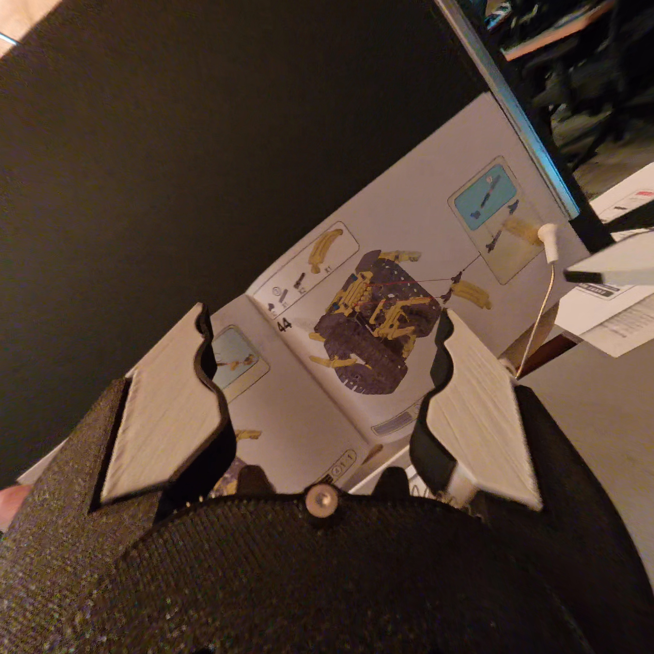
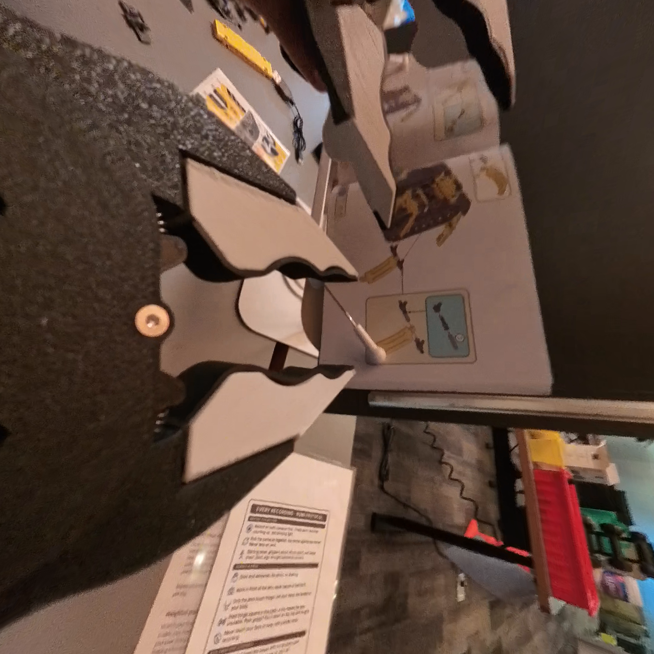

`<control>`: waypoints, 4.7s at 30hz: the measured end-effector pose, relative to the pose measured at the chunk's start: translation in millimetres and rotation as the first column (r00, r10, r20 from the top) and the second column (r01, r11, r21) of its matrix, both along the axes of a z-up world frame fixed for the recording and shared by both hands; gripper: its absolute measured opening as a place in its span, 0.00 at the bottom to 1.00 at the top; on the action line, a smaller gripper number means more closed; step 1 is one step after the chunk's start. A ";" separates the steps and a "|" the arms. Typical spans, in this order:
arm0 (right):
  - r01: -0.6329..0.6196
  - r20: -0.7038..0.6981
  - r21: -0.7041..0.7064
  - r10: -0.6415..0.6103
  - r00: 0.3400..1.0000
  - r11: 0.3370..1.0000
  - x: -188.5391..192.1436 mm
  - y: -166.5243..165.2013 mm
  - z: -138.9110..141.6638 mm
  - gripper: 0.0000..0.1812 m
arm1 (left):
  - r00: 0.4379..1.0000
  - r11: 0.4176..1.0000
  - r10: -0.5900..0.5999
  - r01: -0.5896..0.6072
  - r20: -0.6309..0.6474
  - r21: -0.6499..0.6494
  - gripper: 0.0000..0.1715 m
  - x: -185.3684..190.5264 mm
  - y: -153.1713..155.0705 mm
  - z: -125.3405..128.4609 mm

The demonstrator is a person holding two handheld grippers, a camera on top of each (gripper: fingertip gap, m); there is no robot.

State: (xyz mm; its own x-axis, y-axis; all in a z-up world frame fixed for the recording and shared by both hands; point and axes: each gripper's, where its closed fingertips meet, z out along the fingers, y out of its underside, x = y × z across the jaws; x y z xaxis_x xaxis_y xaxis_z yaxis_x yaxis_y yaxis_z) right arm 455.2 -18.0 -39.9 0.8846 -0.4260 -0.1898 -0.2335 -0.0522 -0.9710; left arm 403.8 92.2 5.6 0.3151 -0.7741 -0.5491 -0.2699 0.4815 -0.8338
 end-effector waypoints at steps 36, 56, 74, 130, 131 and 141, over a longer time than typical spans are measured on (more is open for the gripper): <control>0.034 -0.097 0.114 -0.023 0.995 0.993 -0.4 14.9 -26.4 0.04 | 0.998 0.998 0.039 -0.041 0.050 0.047 0.63 0.6 8.9 -23.0; 0.044 -0.045 0.109 -0.039 0.998 0.993 -2.4 15.3 -25.1 0.04 | 0.982 0.999 0.048 -0.044 0.180 -0.025 0.19 -34.9 29.0 26.4; 0.102 0.010 0.109 -0.104 0.995 0.989 -0.9 4.1 -10.7 0.19 | 0.990 0.992 -0.124 0.124 0.065 0.001 0.77 -1.8 -19.8 -5.7; -0.587 -0.264 0.331 0.670 0.694 0.738 -101.2 4.8 36.2 0.01 | 0.819 0.658 -0.515 0.567 0.254 -0.495 0.47 -85.7 -19.4 45.1; -0.632 -0.182 0.314 0.698 0.693 0.709 -112.9 4.4 44.1 0.01 | 0.808 0.611 -0.512 0.581 0.291 -0.538 0.47 -90.5 -18.8 50.6; -0.805 0.179 0.048 0.788 0.590 0.592 -209.4 27.0 52.8 0.19 | 0.687 0.283 -0.628 0.640 0.367 -0.714 0.52 -144.8 -24.2 64.9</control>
State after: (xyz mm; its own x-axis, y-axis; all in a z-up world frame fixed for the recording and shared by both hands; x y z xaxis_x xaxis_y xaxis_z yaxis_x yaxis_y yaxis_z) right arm 245.7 9.1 12.9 0.8774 0.4773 -0.0490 -0.0299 -0.0475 -0.9984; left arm 259.0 67.9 70.5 -0.4684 -0.8152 0.3408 -0.1641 -0.2987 -0.9401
